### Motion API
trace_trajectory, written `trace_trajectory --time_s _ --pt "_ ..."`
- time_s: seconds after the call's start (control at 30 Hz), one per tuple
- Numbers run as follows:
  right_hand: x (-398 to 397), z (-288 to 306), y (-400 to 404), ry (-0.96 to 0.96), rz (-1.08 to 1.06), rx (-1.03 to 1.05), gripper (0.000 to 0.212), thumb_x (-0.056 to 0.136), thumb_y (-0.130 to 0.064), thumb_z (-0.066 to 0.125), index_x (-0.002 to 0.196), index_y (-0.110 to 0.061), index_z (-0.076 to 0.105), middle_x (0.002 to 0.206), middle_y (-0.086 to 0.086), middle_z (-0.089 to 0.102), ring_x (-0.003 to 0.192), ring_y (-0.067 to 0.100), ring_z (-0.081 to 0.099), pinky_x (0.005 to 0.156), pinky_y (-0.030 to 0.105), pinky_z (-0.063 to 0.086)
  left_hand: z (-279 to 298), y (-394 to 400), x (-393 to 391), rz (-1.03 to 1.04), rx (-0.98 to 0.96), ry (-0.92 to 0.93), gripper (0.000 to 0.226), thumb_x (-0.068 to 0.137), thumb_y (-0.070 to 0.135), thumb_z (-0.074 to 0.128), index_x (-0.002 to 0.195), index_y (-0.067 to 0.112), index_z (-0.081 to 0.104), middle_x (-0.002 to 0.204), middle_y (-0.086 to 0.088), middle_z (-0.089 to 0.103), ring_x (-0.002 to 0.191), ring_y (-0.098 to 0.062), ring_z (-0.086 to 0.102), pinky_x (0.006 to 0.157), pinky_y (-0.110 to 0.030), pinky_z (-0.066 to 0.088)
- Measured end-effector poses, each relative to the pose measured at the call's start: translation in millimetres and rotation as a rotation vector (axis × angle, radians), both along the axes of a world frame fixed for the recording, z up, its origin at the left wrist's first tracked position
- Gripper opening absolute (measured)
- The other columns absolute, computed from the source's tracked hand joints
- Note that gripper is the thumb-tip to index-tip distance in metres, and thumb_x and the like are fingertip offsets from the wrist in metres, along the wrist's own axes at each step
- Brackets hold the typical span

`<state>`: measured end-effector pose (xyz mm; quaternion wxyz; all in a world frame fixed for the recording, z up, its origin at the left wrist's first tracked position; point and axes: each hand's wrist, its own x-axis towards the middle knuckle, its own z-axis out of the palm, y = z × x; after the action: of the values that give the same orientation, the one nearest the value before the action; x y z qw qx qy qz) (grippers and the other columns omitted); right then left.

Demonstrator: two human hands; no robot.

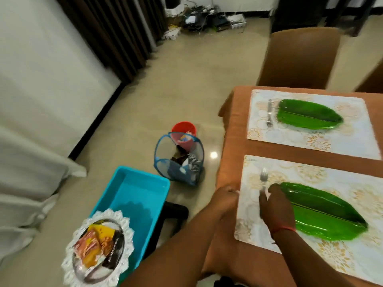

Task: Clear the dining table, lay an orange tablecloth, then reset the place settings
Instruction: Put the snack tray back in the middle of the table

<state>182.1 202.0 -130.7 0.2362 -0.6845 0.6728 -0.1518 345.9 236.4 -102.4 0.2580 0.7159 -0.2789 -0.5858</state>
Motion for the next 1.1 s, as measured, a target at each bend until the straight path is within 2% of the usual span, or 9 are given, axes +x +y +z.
trace_trajectory --time_s 0.07,0.2,0.33,0.4,0.5,0.7,0.87,0.97,1.1 --pt "33.0 10.2 3.2 -0.005 0.058 -0.045 0.02 0.093 -0.025 0.06 0.102 -0.009 0.054 0.09 0.021 0.066 0.085 0.041 0.064 0.066 0.04 0.046 4.0 4.1 20.6 0.037 -0.007 -0.064 0.037 0.094 0.034 0.057 0.127 0.019 0.066 0.125 -0.016 0.067 0.114 -0.039 0.064 0.101 -0.047 0.052" --pt "124.2 23.1 24.3 -0.023 0.271 -0.081 0.022 0.095 -0.026 0.06 0.107 -0.009 0.055 0.101 0.019 0.063 0.088 0.038 0.061 0.071 0.039 0.048 1.3 33.7 99.1 0.073 -0.069 -0.187 0.046 0.099 0.037 0.052 0.14 0.016 0.055 0.144 -0.008 0.055 0.127 -0.027 0.055 0.105 -0.035 0.043" --pt "217.6 18.7 55.8 0.025 0.482 -0.054 0.034 0.094 -0.023 0.062 0.115 0.004 0.058 0.109 0.026 0.059 0.102 0.043 0.057 0.088 0.047 0.048 -6.2 87.7 196.7 0.134 -0.133 -0.312 0.04 0.1 0.035 0.053 0.128 0.008 0.061 0.131 -0.016 0.061 0.123 -0.032 0.056 0.1 -0.035 0.043" --pt "259.0 9.1 83.5 0.049 0.538 -0.025 0.039 0.092 -0.018 0.067 0.117 0.01 0.057 0.108 0.03 0.058 0.104 0.047 0.055 0.093 0.053 0.046 -14.3 128.3 246.8 0.21 -0.111 -0.353 0.046 0.101 0.036 0.053 0.135 0.005 0.055 0.14 -0.018 0.055 0.132 -0.031 0.049 0.107 -0.033 0.036" --pt "313.0 -14.7 134.3 0.031 0.537 0.22 0.05 0.095 -0.027 0.063 0.13 0.006 0.05 0.124 0.028 0.052 0.116 0.044 0.05 0.101 0.047 0.041 -28.7 200.8 323.2 0.307 -0.008 -0.422 0.063 0.102 0.04 0.051 0.151 0.004 0.036 0.158 -0.017 0.035 0.147 -0.027 0.03 0.119 -0.032 0.02" --pt "387.2 -79.8 236.8 0.043 0.495 0.668 0.061 0.098 -0.035 0.056 0.145 0.001 0.038 0.151 0.022 0.035 0.137 0.035 0.038 0.112 0.034 0.029 -71.1 355.6 440.4 0.492 0.221 -0.47 0.052 0.096 0.035 0.061 0.141 0.011 0.051 0.144 -0.016 0.052 0.135 -0.032 0.048 0.113 -0.041 0.037" --pt "399.1 -121.9 285.4 0.01 0.386 0.867 0.051 0.099 -0.034 0.054 0.139 -0.004 0.044 0.142 0.02 0.05 0.129 0.034 0.048 0.102 0.036 0.037 -105.6 409.7 462.1 0.462 0.305 -0.402 0.053 0.097 0.032 0.06 0.142 0.007 0.048 0.142 -0.017 0.053 0.133 -0.033 0.05 0.111 -0.045 0.038" --pt "402.9 -135.4 296.8 -0.055 0.302 0.956 0.043 0.096 -0.037 0.055 0.13 -0.01 0.052 0.115 0.012 0.059 0.102 0.025 0.054 0.088 0.033 0.039 -118.5 417.1 460.4 0.454 0.285 -0.334 0.054 0.098 0.028 0.061 0.146 0.011 0.045 0.145 -0.014 0.052 0.137 -0.03 0.047 0.113 -0.044 0.038" --pt "407.0 -140.0 301.7 -0.14 0.217 1.014 0.024 0.092 -0.029 0.059 0.11 -0.014 0.061 0.103 0.01 0.061 0.092 0.023 0.055 0.085 0.038 0.044 -127.5 422.3 461.5 0.503 0.311 -0.255 0.046 0.095 0.025 0.064 0.138 0.013 0.052 0.132 -0.013 0.062 0.124 -0.033 0.058 0.108 -0.046 0.044"
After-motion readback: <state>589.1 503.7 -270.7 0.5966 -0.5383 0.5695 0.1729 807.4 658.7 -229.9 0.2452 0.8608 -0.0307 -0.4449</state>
